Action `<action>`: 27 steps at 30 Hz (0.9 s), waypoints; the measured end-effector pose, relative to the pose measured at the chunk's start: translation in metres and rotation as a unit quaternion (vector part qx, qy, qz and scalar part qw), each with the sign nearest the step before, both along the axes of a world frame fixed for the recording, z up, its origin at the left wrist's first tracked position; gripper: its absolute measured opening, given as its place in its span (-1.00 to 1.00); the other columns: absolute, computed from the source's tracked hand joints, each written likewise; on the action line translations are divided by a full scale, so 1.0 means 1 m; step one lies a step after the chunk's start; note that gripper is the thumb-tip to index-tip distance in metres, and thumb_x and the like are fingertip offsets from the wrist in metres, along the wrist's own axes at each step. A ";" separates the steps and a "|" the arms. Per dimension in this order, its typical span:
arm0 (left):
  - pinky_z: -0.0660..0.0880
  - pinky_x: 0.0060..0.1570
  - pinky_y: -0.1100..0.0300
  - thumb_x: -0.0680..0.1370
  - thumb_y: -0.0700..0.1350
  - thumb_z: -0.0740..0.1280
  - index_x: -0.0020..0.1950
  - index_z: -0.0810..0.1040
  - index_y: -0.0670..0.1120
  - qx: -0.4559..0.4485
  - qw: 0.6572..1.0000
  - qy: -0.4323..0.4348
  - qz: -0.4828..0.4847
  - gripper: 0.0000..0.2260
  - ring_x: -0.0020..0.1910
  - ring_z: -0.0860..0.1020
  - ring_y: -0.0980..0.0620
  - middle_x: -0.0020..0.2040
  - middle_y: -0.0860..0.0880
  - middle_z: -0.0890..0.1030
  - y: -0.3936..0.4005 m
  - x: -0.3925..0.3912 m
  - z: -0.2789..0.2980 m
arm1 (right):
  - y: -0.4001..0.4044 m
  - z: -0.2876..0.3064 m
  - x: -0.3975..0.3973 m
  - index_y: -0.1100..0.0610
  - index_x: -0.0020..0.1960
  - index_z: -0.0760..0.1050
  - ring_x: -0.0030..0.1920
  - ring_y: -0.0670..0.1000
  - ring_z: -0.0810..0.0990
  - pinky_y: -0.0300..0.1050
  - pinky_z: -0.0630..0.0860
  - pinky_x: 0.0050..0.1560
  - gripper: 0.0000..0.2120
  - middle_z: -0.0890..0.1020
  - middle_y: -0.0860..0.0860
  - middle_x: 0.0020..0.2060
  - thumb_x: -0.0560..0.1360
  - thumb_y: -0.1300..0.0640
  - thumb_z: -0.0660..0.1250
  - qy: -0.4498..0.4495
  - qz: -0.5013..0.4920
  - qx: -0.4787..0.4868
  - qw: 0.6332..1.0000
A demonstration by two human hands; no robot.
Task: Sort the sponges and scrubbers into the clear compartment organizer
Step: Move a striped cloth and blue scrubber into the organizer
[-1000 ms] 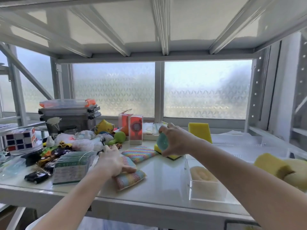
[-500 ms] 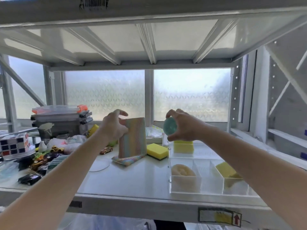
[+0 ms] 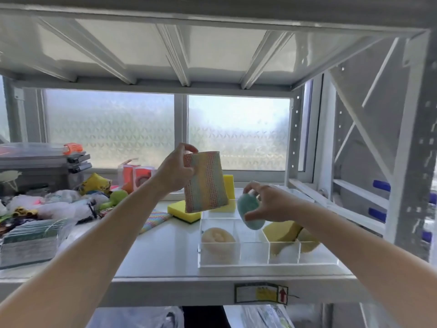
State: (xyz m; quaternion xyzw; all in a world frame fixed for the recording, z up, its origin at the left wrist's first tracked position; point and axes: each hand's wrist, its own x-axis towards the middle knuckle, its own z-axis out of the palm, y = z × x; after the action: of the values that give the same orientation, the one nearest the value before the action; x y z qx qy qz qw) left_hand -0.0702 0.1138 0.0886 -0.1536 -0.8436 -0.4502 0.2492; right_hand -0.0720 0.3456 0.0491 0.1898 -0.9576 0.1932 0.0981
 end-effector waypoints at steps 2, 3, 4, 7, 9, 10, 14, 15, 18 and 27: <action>0.42 -0.22 0.10 0.49 -0.39 0.24 0.11 0.36 -0.06 0.003 1.000 -0.003 -0.001 -0.70 -0.19 0.48 -0.07 -0.14 -0.16 0.53 0.003 -0.002 -0.004 | 0.002 -0.007 0.000 0.00 0.25 0.38 0.04 0.03 0.54 -0.24 0.47 -0.16 -0.47 0.51 -0.02 0.09 0.35 -0.02 0.50 -0.015 0.012 -0.012 1.000; 0.42 -0.20 0.10 0.49 -0.39 0.24 0.11 0.37 -0.06 0.006 1.000 -0.004 0.001 -0.70 -0.18 0.49 -0.07 -0.13 -0.17 0.53 0.003 -0.002 -0.005 | 0.002 -0.010 0.001 0.00 0.25 0.39 0.07 0.03 0.53 -0.23 0.47 -0.13 -0.47 0.50 -0.02 0.09 0.35 -0.01 0.50 -0.021 0.017 -0.016 1.000; 0.42 -0.20 0.09 0.49 -0.39 0.23 0.11 0.37 -0.05 0.008 1.000 -0.005 0.004 -0.69 -0.18 0.49 -0.07 -0.12 -0.18 0.53 0.004 -0.003 -0.007 | 0.003 -0.013 0.001 0.00 0.26 0.39 0.10 0.03 0.53 -0.21 0.47 -0.08 -0.48 0.50 -0.03 0.09 0.36 0.00 0.49 -0.028 0.019 -0.014 0.999; 0.41 -0.28 0.13 0.50 -0.38 0.24 0.10 0.38 -0.04 0.008 1.000 -0.009 0.010 -0.71 -0.27 0.47 -0.02 -0.19 -0.10 0.53 0.002 -0.005 -0.011 | 0.003 -0.020 0.000 -0.01 0.29 0.40 0.13 0.02 0.54 -0.15 0.50 0.09 -0.46 0.50 -0.05 0.06 0.37 0.01 0.49 -0.065 0.022 0.018 0.998; 0.38 -0.33 0.18 0.50 -0.37 0.24 0.09 0.39 -0.03 0.006 1.000 -0.008 0.014 -0.71 -0.32 0.45 0.03 -0.23 -0.04 0.51 0.001 -0.006 -0.014 | 0.003 -0.022 0.000 0.00 0.34 0.41 0.15 0.01 0.55 -0.16 0.49 0.14 -0.43 0.53 -0.04 0.08 0.37 -0.01 0.49 -0.093 0.024 0.037 0.995; 0.38 -0.33 0.19 0.50 -0.36 0.24 0.10 0.39 -0.02 0.005 1.000 -0.010 0.014 -0.72 -0.33 0.44 0.04 -0.24 -0.03 0.51 0.000 -0.006 -0.015 | 0.003 -0.022 0.001 0.00 0.36 0.40 0.16 0.01 0.55 -0.16 0.48 0.16 -0.41 0.54 -0.03 0.11 0.38 -0.02 0.49 -0.102 0.025 0.043 0.994; 0.39 -0.31 0.20 0.51 -0.35 0.24 0.11 0.40 -0.02 0.003 1.000 -0.018 0.013 -0.72 -0.31 0.46 0.01 -0.18 -0.07 0.53 -0.002 -0.006 -0.017 | 0.001 -0.019 0.004 -0.05 0.43 0.35 0.24 0.02 0.51 -0.15 0.41 0.20 -0.37 0.52 0.00 0.28 0.42 -0.18 0.39 -0.114 0.023 0.090 0.989; 0.39 -0.30 0.17 0.51 -0.35 0.24 0.11 0.40 -0.02 0.003 1.000 -0.018 0.013 -0.72 -0.29 0.46 -0.01 -0.16 -0.10 0.54 -0.002 -0.006 -0.018 | -0.001 -0.019 0.004 -0.06 0.43 0.35 0.26 0.03 0.49 -0.12 0.40 0.22 -0.39 0.50 0.01 0.32 0.44 -0.21 0.35 -0.114 0.023 0.106 0.988; 0.39 -0.30 0.17 0.51 -0.35 0.24 0.11 0.40 -0.03 0.000 1.000 -0.018 0.013 -0.72 -0.29 0.46 -0.01 -0.13 -0.13 0.54 -0.003 -0.005 -0.017 | -0.007 -0.021 0.003 -0.05 0.43 0.36 0.26 0.05 0.48 -0.07 0.38 0.23 -0.42 0.47 0.02 0.35 0.47 -0.24 0.27 -0.106 0.021 0.143 0.984; 0.41 -0.26 0.11 0.52 -0.34 0.24 0.11 0.39 -0.03 0.001 1.000 -0.021 0.001 -0.73 -0.26 0.47 -0.05 -0.17 -0.12 0.53 -0.001 -0.004 -0.018 | -0.011 -0.014 0.005 -0.02 0.42 0.37 0.30 0.05 0.43 -0.06 0.35 0.26 -0.43 0.41 0.02 0.39 0.49 -0.24 0.23 -0.090 0.025 0.168 0.981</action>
State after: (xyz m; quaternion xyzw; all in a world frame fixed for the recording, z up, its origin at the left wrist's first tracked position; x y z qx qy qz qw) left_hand -0.0739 0.1129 0.0702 -0.1429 -0.8485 -0.4539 0.2316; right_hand -0.0670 0.3350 0.0354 0.2093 -0.9763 0.0483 -0.0266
